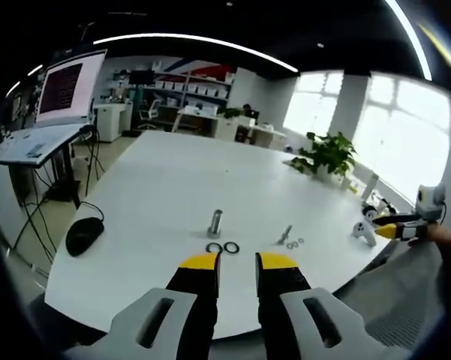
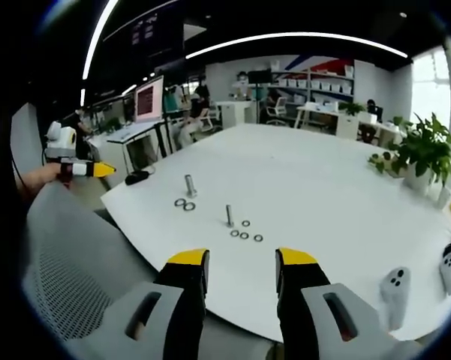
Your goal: Place the washer onto the threaded stud by aligning its center hole with the stud, sliding it down to the base, and recovering from edge contact or off-axis alignment until the washer reaches the visible bottom stop.
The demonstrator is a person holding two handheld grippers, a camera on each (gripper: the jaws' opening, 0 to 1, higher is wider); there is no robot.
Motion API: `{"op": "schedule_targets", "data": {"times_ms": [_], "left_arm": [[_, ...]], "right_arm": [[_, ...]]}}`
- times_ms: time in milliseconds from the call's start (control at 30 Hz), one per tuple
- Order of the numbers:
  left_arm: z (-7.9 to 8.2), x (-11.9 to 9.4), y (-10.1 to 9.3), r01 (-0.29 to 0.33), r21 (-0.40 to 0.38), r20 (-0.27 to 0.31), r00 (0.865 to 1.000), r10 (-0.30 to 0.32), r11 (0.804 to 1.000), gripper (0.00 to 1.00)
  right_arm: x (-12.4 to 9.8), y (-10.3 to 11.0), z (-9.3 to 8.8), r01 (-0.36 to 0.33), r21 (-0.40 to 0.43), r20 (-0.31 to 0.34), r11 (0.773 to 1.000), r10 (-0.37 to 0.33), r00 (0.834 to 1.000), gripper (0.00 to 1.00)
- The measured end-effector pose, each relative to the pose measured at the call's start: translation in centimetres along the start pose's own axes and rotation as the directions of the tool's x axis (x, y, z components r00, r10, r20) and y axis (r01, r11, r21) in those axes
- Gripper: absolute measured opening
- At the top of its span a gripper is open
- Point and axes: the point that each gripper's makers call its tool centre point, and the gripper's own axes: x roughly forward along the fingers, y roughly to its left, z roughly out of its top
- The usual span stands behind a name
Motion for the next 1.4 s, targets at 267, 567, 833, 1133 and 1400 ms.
{"op": "schedule_targets", "data": {"times_ms": [267,567,833,1133,1400], "left_arm": [[0.4,-0.1,-0.4,0.022,-0.021,0.024,0.999,-0.021,1.000,0.15],[0.9,-0.2,-0.4,0.030,-0.029,0.050,0.998,-0.029,0.999,0.13],[0.8,-0.2,0.3,0.006,0.026,0.050,0.999,-0.007,1.000,0.14],[0.8,-0.2,-0.1,0.026,0.048,0.048,0.998,-0.029,0.998,0.12],[1.1,-0.4,0.1,0.024,0.027,0.069,0.997,-0.026,0.999,0.12]], "right_arm": [[-0.1,0.5,0.6,-0.032,0.023,0.038,0.999,0.031,0.999,0.37],[0.0,2.2,1.5,-0.173,0.195,0.081,0.966,0.160,0.984,0.29],[0.6,2.9,0.9,-0.185,-0.037,0.003,0.982,0.186,0.983,0.34],[1.9,1.4,1.3,-0.179,-0.141,-0.097,0.974,0.166,0.981,0.35],[5.0,0.0,1.6,-0.212,-0.278,-0.199,0.937,0.160,0.967,0.34]]}}
